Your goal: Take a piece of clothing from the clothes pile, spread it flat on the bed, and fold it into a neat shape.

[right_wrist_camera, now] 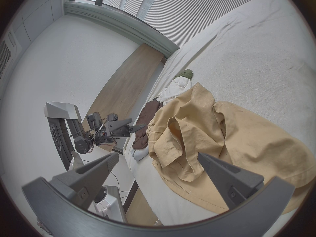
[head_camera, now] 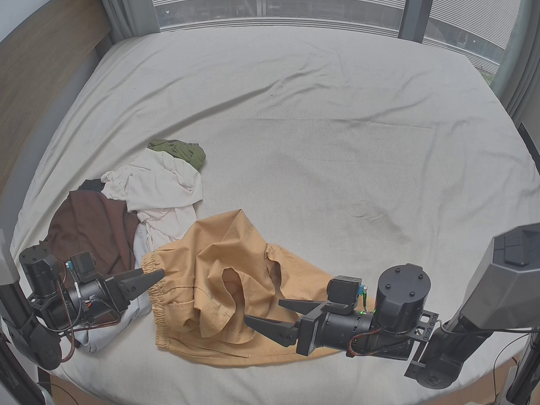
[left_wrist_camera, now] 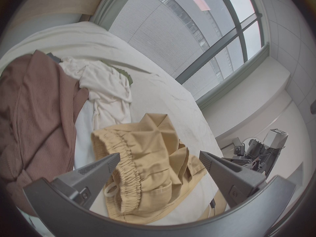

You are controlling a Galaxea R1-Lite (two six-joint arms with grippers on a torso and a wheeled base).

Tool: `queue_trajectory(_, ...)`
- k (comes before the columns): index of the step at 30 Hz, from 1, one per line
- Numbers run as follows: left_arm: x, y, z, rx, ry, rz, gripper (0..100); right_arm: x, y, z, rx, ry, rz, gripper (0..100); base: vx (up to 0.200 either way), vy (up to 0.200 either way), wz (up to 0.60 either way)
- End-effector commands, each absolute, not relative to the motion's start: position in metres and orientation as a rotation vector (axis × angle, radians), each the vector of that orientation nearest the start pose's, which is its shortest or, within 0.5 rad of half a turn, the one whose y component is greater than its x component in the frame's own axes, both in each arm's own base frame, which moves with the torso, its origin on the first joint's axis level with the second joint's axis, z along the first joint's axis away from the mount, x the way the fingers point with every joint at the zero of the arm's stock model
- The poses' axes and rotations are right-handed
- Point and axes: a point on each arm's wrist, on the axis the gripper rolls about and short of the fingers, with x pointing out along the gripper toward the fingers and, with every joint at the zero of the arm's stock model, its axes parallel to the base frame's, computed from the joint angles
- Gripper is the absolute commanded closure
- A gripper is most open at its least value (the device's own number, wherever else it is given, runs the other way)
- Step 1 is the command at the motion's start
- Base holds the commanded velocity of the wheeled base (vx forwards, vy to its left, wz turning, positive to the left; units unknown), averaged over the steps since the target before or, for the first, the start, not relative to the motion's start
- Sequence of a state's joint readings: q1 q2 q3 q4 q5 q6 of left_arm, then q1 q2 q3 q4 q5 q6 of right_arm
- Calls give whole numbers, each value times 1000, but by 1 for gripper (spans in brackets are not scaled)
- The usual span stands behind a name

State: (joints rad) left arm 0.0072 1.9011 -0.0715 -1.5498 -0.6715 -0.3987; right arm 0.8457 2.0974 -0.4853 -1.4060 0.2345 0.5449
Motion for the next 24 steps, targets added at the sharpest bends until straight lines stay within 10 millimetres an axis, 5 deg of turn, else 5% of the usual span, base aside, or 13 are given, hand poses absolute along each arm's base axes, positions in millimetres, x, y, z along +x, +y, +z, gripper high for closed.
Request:
queue_trajectory(1,219,-9,58,-497,447,-569,0,207,242,60,422,496,988,0,0,0,0)
queue_trajectory(24,228,-20,34,-524,554,-597,0,209,243,57,419,501,985,0,0,0,0)
